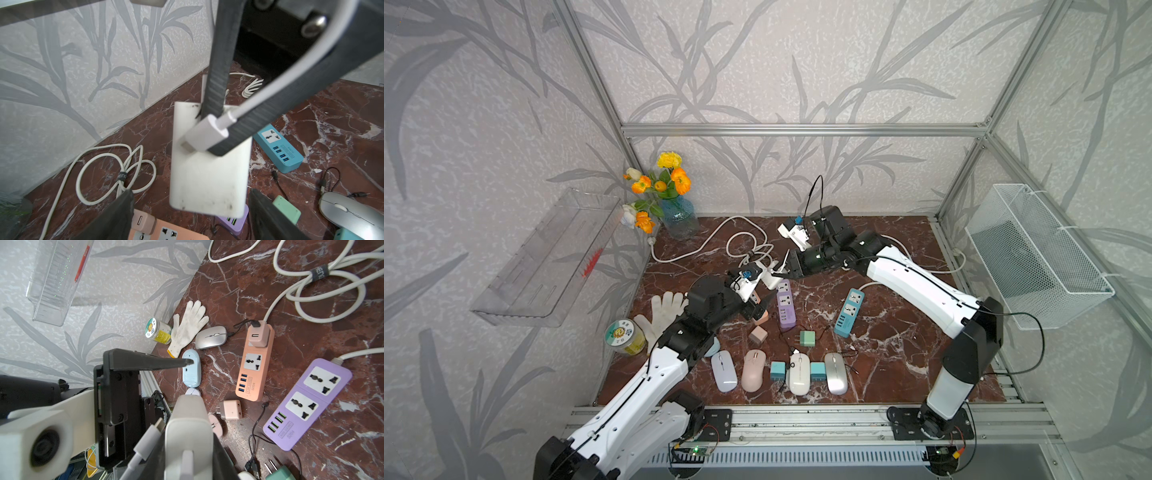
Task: Unplug the wireless mouse
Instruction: Remove the power cord from the plug.
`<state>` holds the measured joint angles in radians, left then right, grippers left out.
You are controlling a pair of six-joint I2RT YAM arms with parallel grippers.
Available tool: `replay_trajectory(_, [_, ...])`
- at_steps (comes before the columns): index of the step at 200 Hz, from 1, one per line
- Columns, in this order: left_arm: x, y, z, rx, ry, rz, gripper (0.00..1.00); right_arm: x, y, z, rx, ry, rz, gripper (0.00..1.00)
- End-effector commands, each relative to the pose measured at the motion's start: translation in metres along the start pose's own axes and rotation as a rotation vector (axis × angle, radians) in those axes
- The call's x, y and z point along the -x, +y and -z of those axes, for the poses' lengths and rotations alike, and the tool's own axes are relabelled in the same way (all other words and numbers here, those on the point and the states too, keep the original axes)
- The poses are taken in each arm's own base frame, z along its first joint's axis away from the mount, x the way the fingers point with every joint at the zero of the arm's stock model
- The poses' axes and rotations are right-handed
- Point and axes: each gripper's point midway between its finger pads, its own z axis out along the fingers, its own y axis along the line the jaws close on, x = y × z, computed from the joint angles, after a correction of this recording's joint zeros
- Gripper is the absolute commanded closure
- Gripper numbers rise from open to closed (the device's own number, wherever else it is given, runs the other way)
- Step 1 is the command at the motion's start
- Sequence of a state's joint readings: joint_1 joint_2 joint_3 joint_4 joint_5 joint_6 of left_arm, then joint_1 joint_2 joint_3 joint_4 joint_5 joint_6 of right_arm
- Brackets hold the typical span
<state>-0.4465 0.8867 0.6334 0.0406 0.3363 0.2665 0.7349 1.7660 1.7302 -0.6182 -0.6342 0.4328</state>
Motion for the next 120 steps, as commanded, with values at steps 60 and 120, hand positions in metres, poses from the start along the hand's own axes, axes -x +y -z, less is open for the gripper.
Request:
replay_trajectory(60, [0.026,-0.004,-0.003,-0.019,-0.082,0.007,0.50,-0.009,0.020,-0.001,0.048,0.029,0.048,1.00])
replay_trajectory(120, [0.020,-0.003,-0.002,-0.009,-0.074,0.012,0.95,0.002,0.014,0.010,-0.030,-0.041,0.070,0.74])
